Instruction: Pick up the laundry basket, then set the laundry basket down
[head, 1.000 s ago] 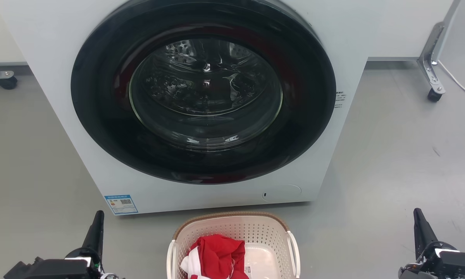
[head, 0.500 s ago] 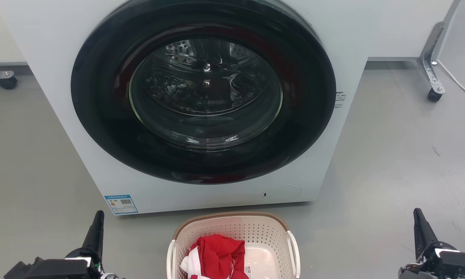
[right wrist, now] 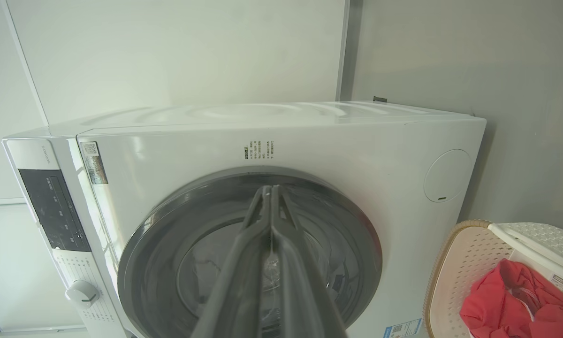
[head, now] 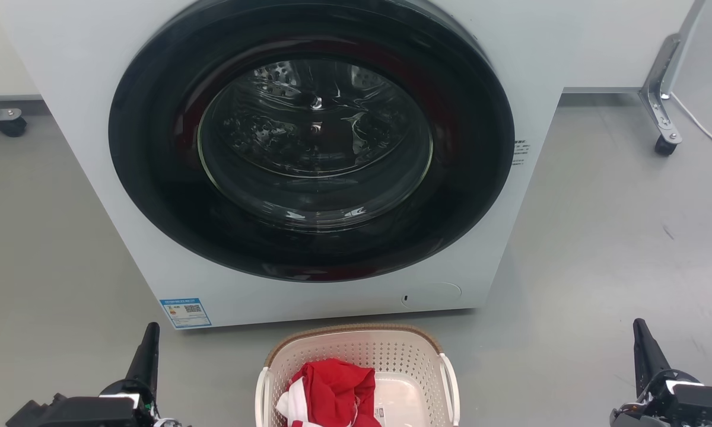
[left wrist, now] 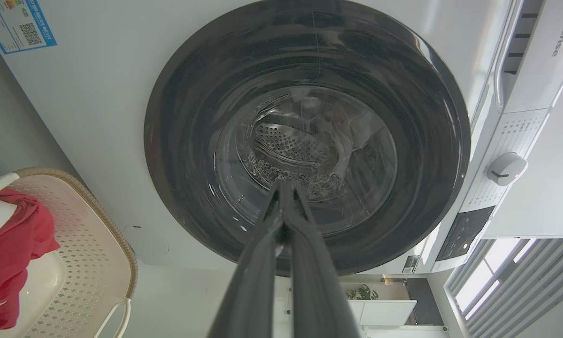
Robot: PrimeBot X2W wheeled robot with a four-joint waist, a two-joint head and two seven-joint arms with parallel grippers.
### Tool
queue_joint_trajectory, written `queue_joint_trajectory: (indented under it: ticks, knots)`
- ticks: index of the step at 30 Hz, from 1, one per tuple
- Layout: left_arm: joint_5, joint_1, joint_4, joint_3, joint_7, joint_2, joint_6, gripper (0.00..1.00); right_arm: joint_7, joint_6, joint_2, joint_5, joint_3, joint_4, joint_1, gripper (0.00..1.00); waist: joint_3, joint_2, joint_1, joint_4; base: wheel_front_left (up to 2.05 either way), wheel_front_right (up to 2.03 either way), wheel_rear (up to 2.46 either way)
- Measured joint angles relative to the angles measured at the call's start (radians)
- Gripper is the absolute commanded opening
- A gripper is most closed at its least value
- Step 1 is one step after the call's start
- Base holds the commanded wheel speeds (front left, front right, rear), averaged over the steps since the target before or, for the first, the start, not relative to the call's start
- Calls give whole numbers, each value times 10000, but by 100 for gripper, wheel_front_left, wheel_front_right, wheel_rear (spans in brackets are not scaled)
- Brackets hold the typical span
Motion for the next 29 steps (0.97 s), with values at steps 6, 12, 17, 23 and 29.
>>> queue_joint_trajectory:
  ticks: [6,12,17,23,29]
  knots:
    - [0,0,2,0,0,-2,0,0,0,0,0,10,0,0,0,0,0,0,0,0,0,0,0]
    - [0,0,4,0,0,-2,0,0,0,0,0,10,0,0,0,0,0,0,0,0,0,0,0]
    - [0,0,6,0,0,-2,0,0,0,0,0,10,0,0,0,0,0,0,0,0,0,0,0]
    - [0,0,10,0,0,-2,0,0,0,0,0,10,0,0,0,0,0,0,0,0,0,0,0]
    - [0,0,10,0,0,-2,0,0,0,0,0,10,0,-2,0,0,0,0,0,0,0,0,0]
